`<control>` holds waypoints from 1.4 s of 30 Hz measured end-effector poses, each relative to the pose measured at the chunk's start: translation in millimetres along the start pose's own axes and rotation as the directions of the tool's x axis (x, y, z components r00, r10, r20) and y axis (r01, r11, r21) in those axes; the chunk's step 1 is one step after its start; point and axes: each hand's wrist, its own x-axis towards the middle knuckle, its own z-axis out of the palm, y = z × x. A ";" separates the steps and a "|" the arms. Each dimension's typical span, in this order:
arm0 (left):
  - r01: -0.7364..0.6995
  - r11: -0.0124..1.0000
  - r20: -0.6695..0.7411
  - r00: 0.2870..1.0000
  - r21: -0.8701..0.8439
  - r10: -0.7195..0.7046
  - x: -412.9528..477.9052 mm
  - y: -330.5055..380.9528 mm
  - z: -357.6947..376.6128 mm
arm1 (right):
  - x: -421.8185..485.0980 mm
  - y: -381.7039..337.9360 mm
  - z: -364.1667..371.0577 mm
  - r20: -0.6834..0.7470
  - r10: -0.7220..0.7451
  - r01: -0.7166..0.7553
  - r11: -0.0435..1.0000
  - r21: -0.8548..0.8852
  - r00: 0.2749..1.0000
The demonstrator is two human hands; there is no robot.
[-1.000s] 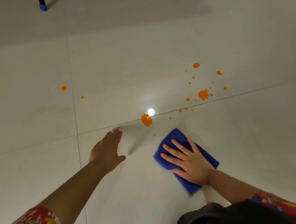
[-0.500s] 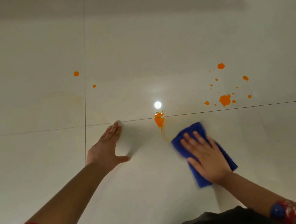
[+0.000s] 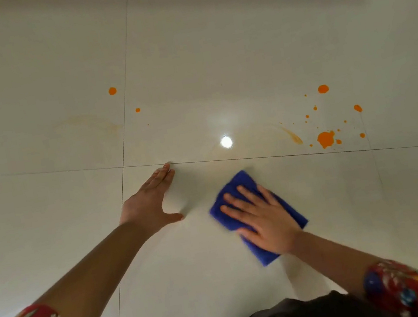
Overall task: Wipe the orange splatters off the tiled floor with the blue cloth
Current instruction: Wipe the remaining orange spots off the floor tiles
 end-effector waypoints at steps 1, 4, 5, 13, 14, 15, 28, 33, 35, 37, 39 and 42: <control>-0.002 1.000 0.013 1.000 0.009 0.002 -0.6 -0.7 1.7 | -7.8 21.6 0.1 -0.006 0.068 -0.068 0.997 -0.020 0.998; -0.029 0.999 0.019 0.999 0.038 0.028 0.8 -4.2 5.6 | 32.6 69.2 -9.7 -0.043 0.450 -0.450 0.893 0.003 0.892; -0.031 0.999 0.023 0.999 0.040 0.030 0.7 -5.4 5.4 | 60.0 67.9 -15.5 -0.049 0.522 -0.521 0.853 0.035 0.852; -0.104 0.995 0.020 0.994 -0.009 0.104 -3.2 -23.2 7.9 | 19.5 -25.7 -5.8 0.083 -0.264 0.264 0.964 0.009 0.961; -0.112 0.994 0.024 0.993 0.001 0.112 -3.5 -23.7 8.2 | 5.7 -8.1 -6.3 0.087 -0.292 0.293 0.956 0.006 0.952; -0.117 0.993 0.023 0.993 0.006 0.117 -3.8 -23.1 8.9 | 0.7 12.9 -6.3 0.079 -0.268 0.270 0.963 -0.014 0.960; 0.019 0.999 -0.205 0.978 -0.049 -0.028 -11.0 -43.9 23.2 | 25.2 5.0 -6.6 0.047 -0.324 0.326 0.945 -0.026 0.945; 0.125 0.990 -0.229 0.964 -0.067 -0.137 -15.7 -56.6 18.6 | 114.2 60.1 -23.8 -0.047 0.372 -0.369 0.927 0.063 0.927; 0.163 0.979 -0.252 0.949 -0.119 -0.188 -10.9 -63.8 11.7 | 147.0 30.5 -26.0 -0.030 0.319 -0.316 0.946 0.075 0.947; 0.198 0.964 -0.276 0.930 -0.178 -0.242 -6.1 -72.9 4.6 | 146.6 -3.2 -18.4 -0.012 -0.034 0.034 0.999 -0.006 0.999; 0.217 0.955 -0.297 0.916 -0.202 -0.271 -3.8 -80.3 -0.7 | 123.5 -4.3 -16.3 0.063 -0.350 0.352 0.935 -0.037 0.935; 0.262 0.936 -0.323 0.888 -0.234 -0.329 0.8 -98.9 -10.9 | 144.9 37.0 -19.1 0.021 -0.249 0.250 0.967 -0.041 0.968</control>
